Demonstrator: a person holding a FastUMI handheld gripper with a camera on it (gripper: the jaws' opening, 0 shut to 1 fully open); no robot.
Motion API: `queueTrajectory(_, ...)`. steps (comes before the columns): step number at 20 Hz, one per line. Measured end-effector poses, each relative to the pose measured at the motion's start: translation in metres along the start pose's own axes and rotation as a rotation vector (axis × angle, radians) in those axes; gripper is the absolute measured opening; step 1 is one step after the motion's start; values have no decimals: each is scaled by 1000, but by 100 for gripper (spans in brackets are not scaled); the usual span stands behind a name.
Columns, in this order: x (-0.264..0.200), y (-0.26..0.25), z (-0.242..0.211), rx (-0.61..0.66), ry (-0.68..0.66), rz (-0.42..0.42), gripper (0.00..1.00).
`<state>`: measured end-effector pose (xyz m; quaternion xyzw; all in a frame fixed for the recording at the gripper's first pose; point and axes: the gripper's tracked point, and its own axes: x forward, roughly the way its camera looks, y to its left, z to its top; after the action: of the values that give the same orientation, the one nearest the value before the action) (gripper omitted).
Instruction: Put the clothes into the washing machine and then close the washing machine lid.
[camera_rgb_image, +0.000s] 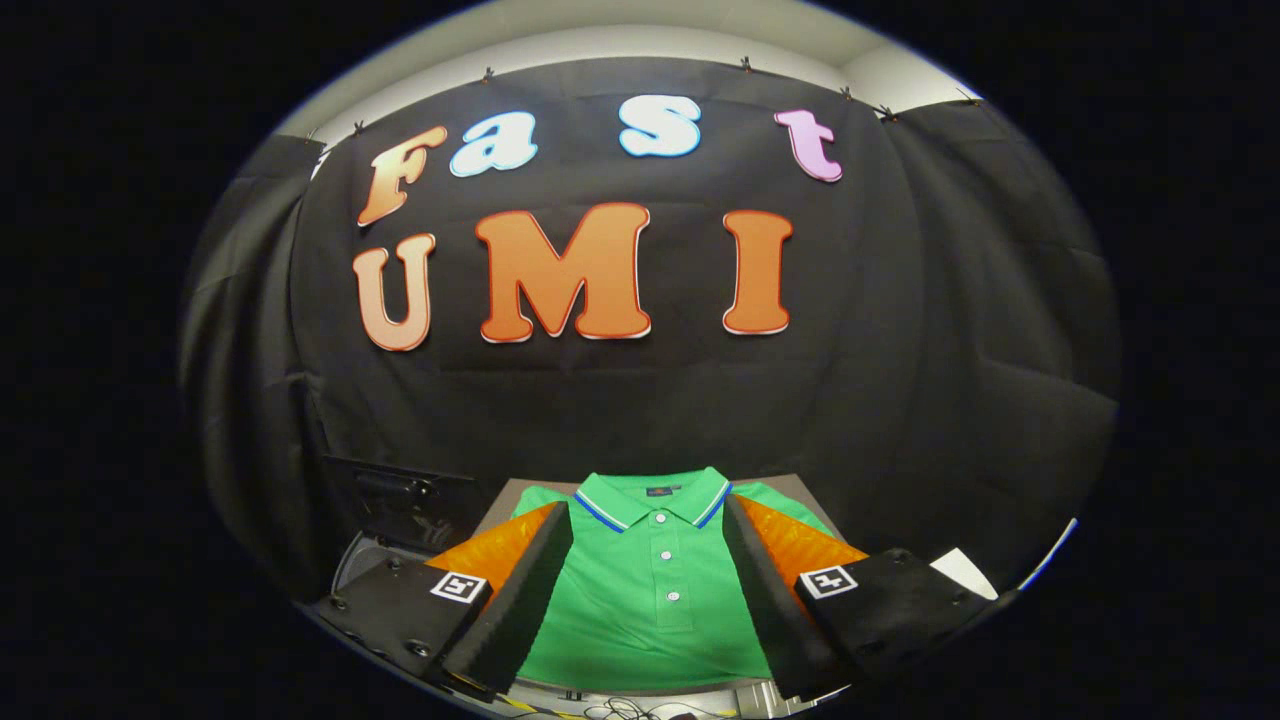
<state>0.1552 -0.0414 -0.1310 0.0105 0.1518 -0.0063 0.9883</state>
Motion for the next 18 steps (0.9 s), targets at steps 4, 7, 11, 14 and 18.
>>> queueTrajectory(4,39,-6,-27,16,103,0,98)
queueTrajectory(7,59,-8,-51,49,188,5,99)
queueTrajectory(11,79,-9,-73,59,294,-4,99)
queueTrajectory(14,90,-11,-89,49,370,-21,99)
queueTrajectory(18,91,-13,-104,37,458,-34,99)
